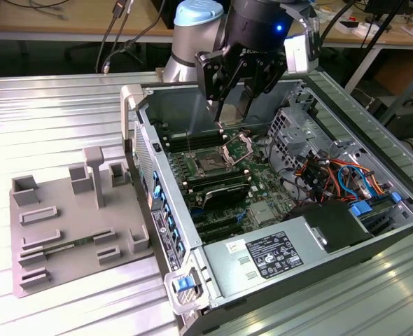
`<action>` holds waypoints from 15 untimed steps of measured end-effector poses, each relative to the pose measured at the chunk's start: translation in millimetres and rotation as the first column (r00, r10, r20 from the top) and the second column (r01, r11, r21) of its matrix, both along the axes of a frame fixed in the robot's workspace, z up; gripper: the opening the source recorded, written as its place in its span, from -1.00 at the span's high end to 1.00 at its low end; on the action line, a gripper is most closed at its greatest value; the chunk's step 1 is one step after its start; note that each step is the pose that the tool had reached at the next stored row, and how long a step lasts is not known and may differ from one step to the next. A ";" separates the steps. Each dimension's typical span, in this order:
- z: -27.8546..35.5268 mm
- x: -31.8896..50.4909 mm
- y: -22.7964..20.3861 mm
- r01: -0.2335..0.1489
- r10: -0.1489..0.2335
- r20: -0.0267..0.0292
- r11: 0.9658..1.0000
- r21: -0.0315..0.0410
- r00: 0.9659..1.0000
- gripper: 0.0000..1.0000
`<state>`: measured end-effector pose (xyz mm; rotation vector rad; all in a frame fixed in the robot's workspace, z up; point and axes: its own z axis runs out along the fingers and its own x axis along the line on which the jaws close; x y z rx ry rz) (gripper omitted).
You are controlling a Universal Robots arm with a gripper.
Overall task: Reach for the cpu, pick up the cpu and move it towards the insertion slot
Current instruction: 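Pick up the cpu and move it towards the insertion slot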
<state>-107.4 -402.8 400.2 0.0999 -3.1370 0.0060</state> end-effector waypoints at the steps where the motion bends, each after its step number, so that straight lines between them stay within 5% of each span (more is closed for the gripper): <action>1: -0.1 0.4 0.0 0.000 0.000 0.000 1.000 0.000 1.000 -0.07; 15: -2.2 7.3 0.6 0.000 0.000 0.000 1.000 0.000 1.000 -0.07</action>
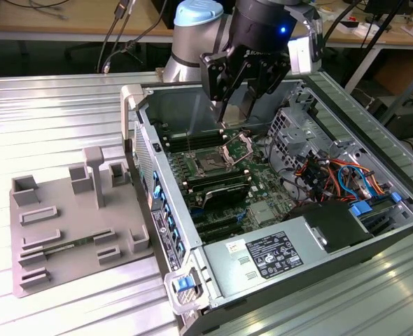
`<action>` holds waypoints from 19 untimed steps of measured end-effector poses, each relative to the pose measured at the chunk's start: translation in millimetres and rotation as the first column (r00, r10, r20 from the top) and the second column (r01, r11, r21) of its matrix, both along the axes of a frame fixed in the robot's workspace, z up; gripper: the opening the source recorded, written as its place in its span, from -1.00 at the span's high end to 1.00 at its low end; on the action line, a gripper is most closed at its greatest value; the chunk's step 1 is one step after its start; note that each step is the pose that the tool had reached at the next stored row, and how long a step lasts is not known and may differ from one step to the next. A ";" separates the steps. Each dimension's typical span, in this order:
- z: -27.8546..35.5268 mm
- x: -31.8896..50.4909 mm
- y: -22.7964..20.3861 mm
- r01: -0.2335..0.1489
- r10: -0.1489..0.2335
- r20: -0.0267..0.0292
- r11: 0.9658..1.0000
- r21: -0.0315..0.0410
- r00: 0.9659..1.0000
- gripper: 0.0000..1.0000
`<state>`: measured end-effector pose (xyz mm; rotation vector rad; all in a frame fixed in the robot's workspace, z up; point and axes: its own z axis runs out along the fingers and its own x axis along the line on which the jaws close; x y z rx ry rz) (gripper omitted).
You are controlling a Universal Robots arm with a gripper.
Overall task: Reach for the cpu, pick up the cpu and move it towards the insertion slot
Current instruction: 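Pick up the cpu and move it towards the insertion slot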
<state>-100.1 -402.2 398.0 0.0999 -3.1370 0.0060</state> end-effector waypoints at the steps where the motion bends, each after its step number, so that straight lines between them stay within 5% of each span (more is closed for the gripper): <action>1: -0.1 0.4 0.0 0.000 0.000 0.000 1.000 0.000 1.000 -0.07; 19: -2.5 9.6 0.6 0.000 0.000 0.000 1.000 0.000 1.000 -0.07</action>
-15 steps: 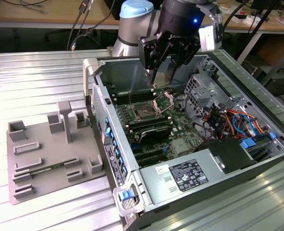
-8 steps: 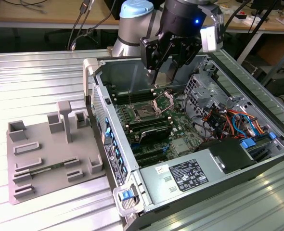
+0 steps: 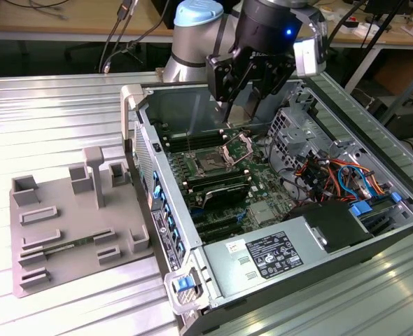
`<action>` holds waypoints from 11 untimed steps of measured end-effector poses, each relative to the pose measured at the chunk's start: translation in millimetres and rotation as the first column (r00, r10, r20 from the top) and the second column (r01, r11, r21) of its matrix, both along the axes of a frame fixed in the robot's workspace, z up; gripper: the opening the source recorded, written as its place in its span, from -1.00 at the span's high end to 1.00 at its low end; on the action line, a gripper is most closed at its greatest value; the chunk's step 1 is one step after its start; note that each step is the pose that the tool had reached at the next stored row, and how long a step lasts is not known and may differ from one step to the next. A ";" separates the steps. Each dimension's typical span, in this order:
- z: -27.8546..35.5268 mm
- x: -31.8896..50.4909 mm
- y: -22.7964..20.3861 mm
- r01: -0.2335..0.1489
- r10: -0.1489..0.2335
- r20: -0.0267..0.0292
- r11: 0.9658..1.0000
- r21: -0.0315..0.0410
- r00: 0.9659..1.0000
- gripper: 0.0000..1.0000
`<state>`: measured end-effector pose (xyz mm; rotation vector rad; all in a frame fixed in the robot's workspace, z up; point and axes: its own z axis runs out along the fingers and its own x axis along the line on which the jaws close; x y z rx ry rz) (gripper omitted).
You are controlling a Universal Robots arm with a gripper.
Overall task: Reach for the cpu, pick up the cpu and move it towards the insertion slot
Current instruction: 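Pick up the cpu and move it towards the insertion slot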
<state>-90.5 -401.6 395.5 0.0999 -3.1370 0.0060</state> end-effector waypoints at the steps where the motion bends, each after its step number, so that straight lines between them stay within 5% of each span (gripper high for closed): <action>1: -0.1 0.4 0.0 0.000 0.000 0.000 1.000 0.000 1.000 -0.07; 11: -1.2 4.3 0.2 0.000 0.000 0.000 1.000 0.000 1.000 -0.07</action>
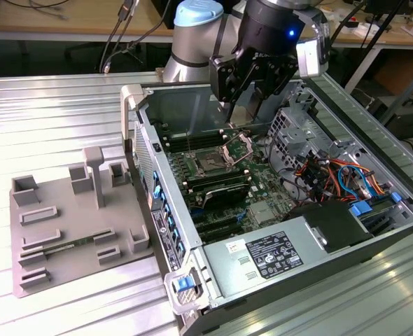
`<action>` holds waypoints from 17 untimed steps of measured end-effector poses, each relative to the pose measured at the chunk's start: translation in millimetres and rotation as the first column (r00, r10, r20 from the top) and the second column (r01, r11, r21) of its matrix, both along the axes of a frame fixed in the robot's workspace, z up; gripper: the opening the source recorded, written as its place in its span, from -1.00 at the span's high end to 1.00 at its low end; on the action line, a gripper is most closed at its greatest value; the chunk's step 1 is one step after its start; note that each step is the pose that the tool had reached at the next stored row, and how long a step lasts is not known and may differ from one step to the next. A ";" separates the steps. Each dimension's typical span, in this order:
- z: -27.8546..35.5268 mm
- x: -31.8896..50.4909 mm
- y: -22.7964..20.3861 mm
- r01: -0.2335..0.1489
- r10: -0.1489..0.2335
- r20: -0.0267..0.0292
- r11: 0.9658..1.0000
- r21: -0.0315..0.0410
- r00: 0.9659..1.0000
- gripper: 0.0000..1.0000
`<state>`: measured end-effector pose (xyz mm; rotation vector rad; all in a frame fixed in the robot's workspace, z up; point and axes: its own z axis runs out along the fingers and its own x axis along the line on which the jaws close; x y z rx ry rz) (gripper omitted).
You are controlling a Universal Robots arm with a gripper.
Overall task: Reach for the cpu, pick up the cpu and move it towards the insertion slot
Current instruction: 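Pick up the cpu and move it towards the insertion slot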
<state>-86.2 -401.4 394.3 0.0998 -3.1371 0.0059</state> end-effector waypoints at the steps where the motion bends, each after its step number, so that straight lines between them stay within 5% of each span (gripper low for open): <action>1: -0.2 0.6 0.0 0.000 0.000 0.000 1.000 0.000 1.000 -0.07; 17: -2.0 7.9 0.5 0.000 0.000 0.000 1.000 0.000 1.000 -0.07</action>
